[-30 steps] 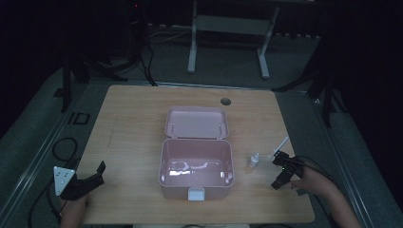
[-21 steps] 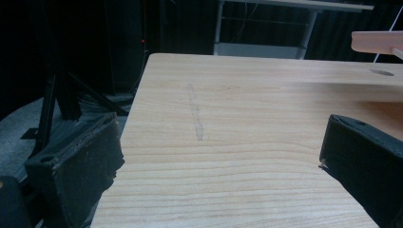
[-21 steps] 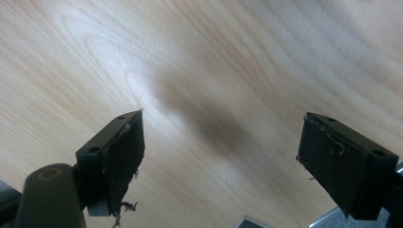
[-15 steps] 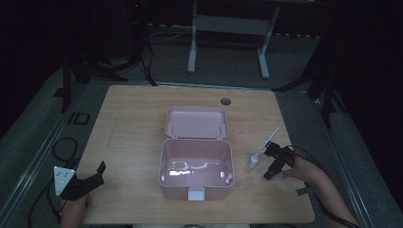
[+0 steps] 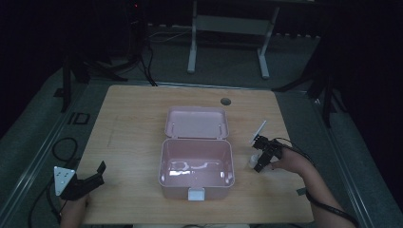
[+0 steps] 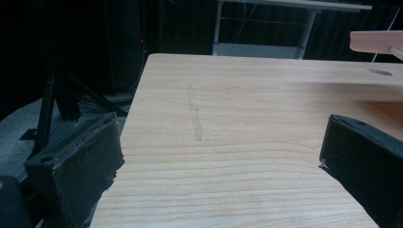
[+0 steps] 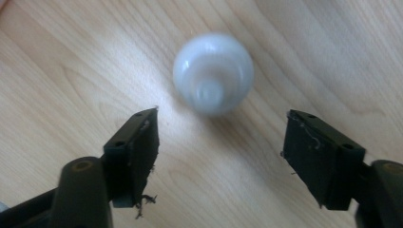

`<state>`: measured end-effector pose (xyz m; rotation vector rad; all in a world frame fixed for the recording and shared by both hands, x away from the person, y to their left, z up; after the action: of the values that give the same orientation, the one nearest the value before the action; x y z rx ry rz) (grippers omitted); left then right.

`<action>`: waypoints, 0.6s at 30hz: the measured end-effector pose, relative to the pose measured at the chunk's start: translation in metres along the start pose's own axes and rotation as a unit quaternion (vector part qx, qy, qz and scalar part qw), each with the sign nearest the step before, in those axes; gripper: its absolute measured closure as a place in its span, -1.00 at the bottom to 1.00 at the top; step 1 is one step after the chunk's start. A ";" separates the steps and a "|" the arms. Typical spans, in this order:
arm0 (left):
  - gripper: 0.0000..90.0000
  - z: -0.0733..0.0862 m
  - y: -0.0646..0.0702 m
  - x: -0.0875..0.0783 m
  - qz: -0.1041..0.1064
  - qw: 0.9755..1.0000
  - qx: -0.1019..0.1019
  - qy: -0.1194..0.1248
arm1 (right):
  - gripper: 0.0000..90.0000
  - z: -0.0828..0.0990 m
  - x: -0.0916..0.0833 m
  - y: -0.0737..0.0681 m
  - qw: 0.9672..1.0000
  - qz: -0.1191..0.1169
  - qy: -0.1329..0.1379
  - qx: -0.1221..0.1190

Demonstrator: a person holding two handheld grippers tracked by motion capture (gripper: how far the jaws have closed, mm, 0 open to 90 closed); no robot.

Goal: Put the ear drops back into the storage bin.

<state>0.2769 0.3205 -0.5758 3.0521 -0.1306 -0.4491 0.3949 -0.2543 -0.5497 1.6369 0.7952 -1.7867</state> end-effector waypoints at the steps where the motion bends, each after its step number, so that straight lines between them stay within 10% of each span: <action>1: -0.99 0.000 0.000 0.000 0.000 1.000 0.000 0.000 | -0.36 -0.003 0.000 0.000 1.000 0.000 0.000 0.000; 18: -0.99 0.000 0.000 0.000 0.001 1.000 0.001 0.000 | 0.03 -0.026 0.010 -0.002 1.000 -0.001 -0.019 -0.005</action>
<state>0.2768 0.3203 -0.5757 3.0544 -0.1332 -0.4492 0.4098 -0.2336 -0.5614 1.5923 0.7867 -1.8073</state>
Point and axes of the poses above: each handheld gripper's, and its own axes: x roughly forward along the jaws, z roughly out of its underside, y roughly to its right, the point moved 6 cm from there along x, roughly forward along the jaws, and after that the axes turned 4 degrees about -y, right-handed, at the moved point
